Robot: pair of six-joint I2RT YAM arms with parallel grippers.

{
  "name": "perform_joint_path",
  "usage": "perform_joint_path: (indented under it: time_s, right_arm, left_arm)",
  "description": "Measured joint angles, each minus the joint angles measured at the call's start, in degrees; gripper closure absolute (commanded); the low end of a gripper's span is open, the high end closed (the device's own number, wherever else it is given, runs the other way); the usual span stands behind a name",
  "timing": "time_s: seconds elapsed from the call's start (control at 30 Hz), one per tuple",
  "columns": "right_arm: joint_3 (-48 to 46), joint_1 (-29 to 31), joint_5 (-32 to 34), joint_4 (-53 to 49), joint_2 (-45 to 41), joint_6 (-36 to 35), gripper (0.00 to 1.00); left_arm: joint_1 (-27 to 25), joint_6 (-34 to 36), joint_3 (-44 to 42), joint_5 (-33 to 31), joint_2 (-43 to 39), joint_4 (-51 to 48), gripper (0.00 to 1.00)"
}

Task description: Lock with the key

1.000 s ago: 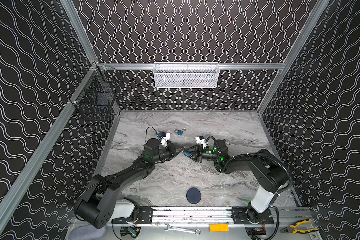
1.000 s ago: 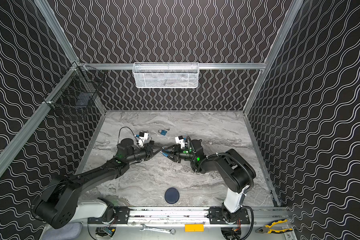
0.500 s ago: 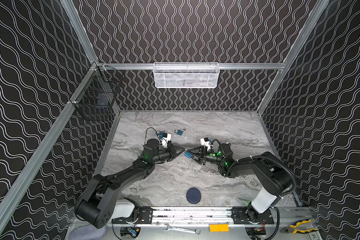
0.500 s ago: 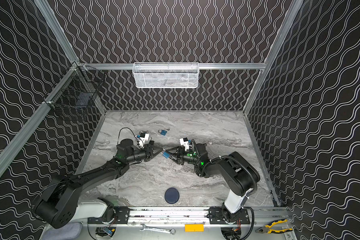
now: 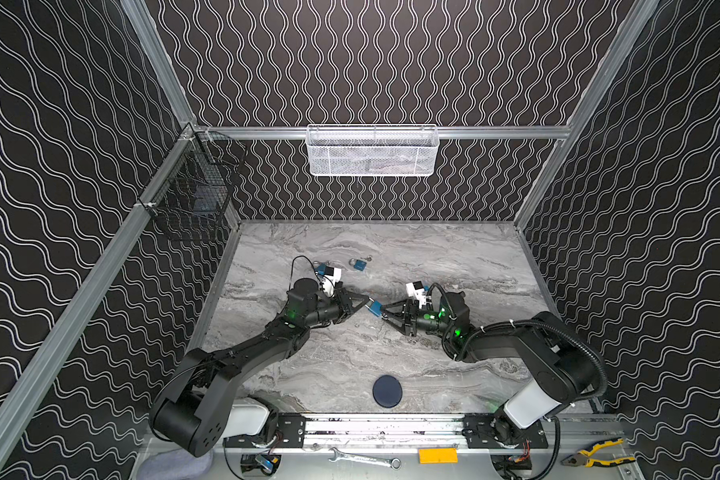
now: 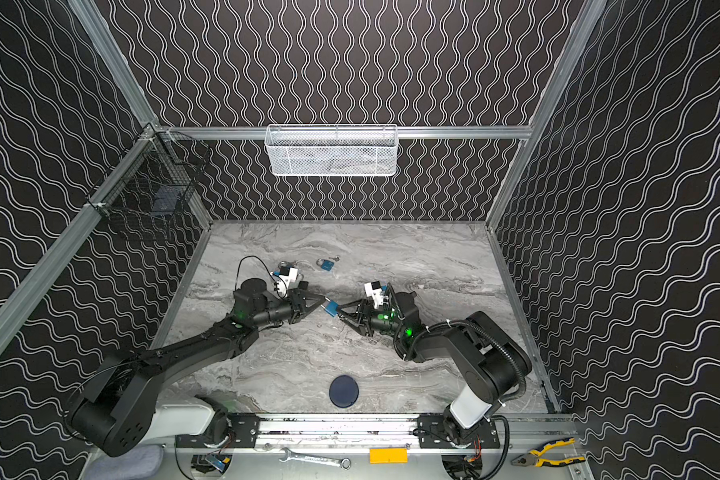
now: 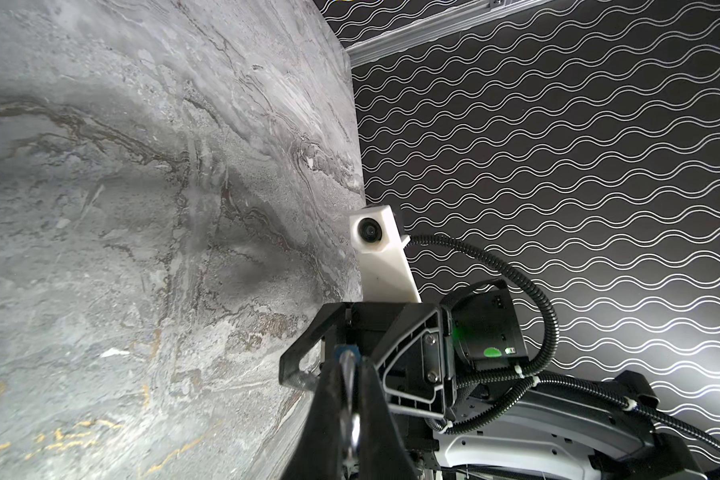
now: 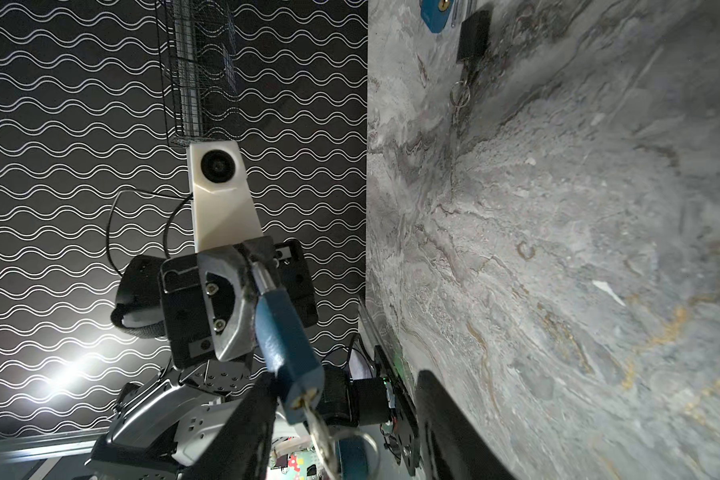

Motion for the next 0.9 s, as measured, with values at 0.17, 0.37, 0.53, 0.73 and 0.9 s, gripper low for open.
perform_joint_path:
  time_s: [0.17, 0.37, 0.53, 0.73, 0.9]
  right_arm:
    - [-0.57, 0.02, 0.22, -0.04, -1.38, -0.04, 0.53]
    - [-1.92, 0.02, 0.50, 1.16, -1.75, 0.02, 0.59]
    - [-2.36, 0.07, 0.83, 2.75, -1.66, 0.39, 0.65]
    - [-2.43, 0.31, 0.96, 4.13, -1.14, 0.61, 0.70]
    - [-2.38, 0.42, 0.96, 4.39, -0.46, 1.18, 0.73]
  left_arm:
    - [0.11, -0.15, 0.00, -0.11, 0.57, 0.50, 1.00]
    - [0.15, -1.16, 0.00, -0.24, 0.68, 0.48, 1.00]
    - [0.15, -1.22, 0.00, -0.39, 0.68, 0.50, 1.00]
    - [0.15, -1.22, 0.00, -0.42, 0.68, 0.50, 1.00]
    - [0.20, -1.25, -0.07, -0.50, 0.68, 0.57, 1.00]
